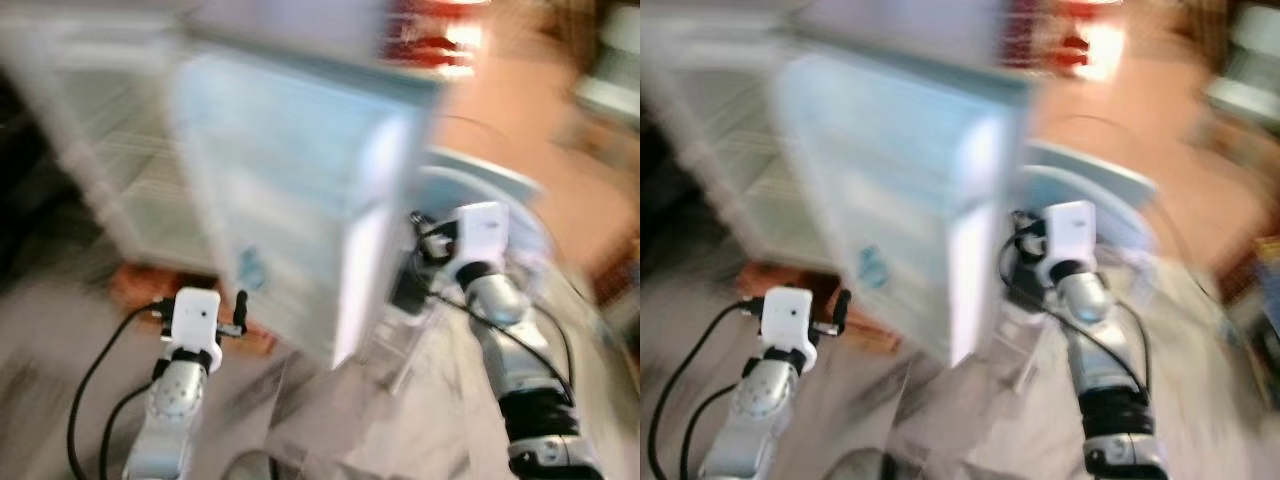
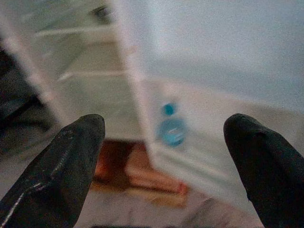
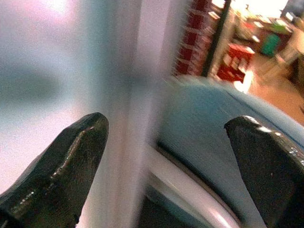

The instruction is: Restocking fridge

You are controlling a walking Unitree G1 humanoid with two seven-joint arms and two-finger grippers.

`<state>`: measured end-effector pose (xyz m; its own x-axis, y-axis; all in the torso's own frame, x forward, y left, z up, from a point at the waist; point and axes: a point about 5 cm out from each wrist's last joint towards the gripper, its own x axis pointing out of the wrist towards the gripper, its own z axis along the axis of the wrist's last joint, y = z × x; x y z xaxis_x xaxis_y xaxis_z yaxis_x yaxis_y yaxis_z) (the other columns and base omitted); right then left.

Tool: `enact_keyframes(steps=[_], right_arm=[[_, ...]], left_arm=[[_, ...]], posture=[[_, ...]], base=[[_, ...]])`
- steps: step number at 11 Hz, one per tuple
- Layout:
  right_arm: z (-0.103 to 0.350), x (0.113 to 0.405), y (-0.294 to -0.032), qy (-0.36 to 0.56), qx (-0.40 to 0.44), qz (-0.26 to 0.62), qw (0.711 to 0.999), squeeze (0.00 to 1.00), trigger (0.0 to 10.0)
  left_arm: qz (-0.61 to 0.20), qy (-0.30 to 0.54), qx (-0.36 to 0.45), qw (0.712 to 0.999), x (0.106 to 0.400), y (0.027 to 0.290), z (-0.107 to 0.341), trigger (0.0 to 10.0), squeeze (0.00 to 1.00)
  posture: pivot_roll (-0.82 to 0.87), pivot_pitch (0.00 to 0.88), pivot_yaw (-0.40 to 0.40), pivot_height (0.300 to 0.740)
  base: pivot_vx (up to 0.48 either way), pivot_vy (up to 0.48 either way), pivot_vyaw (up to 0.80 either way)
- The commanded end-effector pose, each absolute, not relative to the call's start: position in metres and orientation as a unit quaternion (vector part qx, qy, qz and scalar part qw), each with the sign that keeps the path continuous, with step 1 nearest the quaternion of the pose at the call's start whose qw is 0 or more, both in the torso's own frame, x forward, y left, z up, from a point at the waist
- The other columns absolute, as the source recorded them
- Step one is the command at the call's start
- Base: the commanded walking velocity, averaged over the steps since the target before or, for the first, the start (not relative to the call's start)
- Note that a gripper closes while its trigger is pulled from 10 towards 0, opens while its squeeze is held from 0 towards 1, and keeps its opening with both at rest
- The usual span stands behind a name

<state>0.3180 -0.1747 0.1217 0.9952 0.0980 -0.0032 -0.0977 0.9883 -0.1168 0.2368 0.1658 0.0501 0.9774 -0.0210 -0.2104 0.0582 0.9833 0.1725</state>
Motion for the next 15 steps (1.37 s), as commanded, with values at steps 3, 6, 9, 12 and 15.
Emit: enact_keyframes(steps=[3, 6, 9, 12, 15], right_arm=[[0.136, 0.335, -0.164, -0.030, -0.048, 0.038, 0.998, 0.00, 10.0], [0.158, 0.337, -0.095, -0.037, 0.078, 0.199, 0.976, 0.00, 10.0], [0.146, 0.245, -0.097, 0.069, 0.122, 0.536, 0.833, 0.00, 10.0], [0.072, 0.277, -0.185, 0.239, -0.183, 0.384, 0.873, 0.00, 10.0], [0.113, 0.341, -0.238, 0.217, -0.429, 0.187, 0.856, 0.00, 10.0]], left_arm=[[-0.008, 0.189, 0.078, 0.979, 0.231, 0.172, 0.034, 10.0, 0.00], [-0.028, 0.206, 0.091, 0.974, 0.231, 0.168, 0.033, 10.0, 0.00], [-0.031, 0.241, 0.091, 0.966, 0.219, 0.171, 0.026, 10.0, 0.00], [-0.050, 0.254, 0.101, 0.961, 0.221, 0.170, 0.024, 10.0, 0.00], [-0.055, 0.263, 0.109, 0.957, 0.218, 0.170, 0.024, 10.0, 0.00]], posture=[[0.07, 0.000, 0.006, 0.740], [0.08, 0.000, 0.002, 0.740], [0.08, 0.000, -0.005, 0.740], [0.08, 0.000, 0.011, 0.740], [0.12, 0.000, -0.002, 0.740]], base=[[0.000, 0.000, 0.80], [0.000, 0.000, 0.27], [0.000, 0.000, 0.00], [0.000, 0.000, 0.00], [0.000, 0.000, 0.00]])
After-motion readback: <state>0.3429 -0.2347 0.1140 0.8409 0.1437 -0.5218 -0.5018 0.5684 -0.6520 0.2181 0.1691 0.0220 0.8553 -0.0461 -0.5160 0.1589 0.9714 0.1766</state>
